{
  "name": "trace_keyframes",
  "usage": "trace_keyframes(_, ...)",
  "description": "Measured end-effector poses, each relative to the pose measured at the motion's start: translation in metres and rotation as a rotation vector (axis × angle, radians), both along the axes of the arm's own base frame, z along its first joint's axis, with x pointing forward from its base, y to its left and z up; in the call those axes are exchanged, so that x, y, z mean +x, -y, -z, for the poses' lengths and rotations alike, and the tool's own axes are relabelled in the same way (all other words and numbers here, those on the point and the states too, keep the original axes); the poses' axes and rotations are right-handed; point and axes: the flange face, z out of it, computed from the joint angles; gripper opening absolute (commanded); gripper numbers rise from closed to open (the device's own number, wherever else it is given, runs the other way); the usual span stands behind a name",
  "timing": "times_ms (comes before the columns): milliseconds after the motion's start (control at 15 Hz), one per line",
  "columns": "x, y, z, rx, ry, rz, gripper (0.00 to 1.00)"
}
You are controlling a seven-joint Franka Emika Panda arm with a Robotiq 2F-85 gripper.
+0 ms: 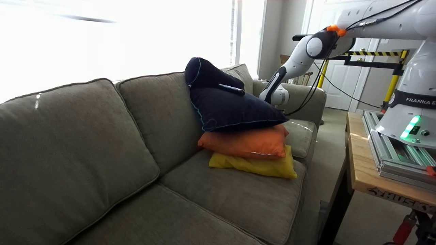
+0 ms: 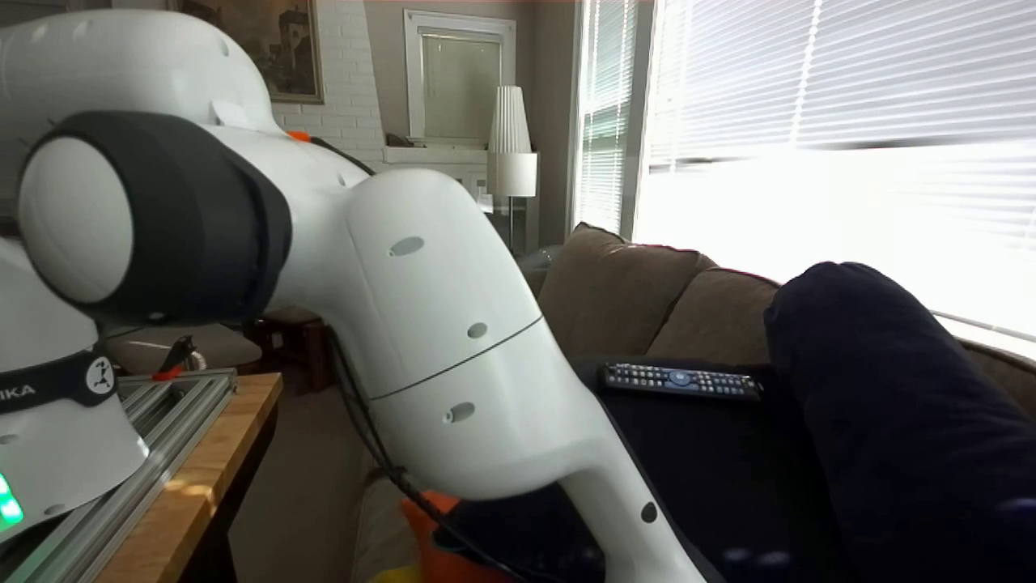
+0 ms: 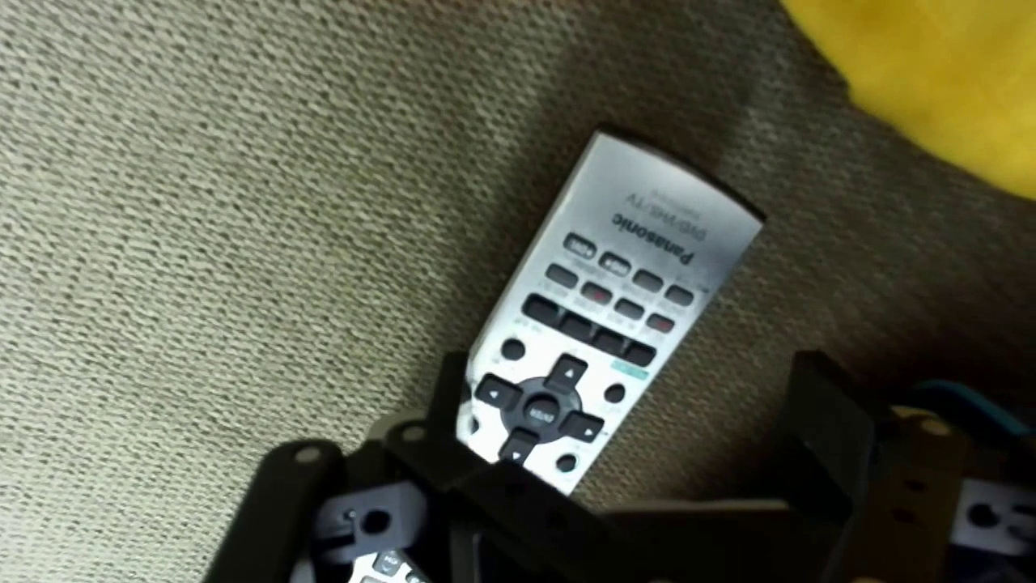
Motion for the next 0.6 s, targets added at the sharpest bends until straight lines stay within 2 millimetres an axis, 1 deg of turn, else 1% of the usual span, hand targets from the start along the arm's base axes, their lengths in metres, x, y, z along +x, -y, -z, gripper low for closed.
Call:
trace_keyframes(267, 0.0019, -0.0031, -0.0001, -0.003, -0.009, -0.001, 1.0)
trace_keyframes(600, -0.0007, -0.0023, -0.001, -0.028, -0.078, 0.015, 1.0)
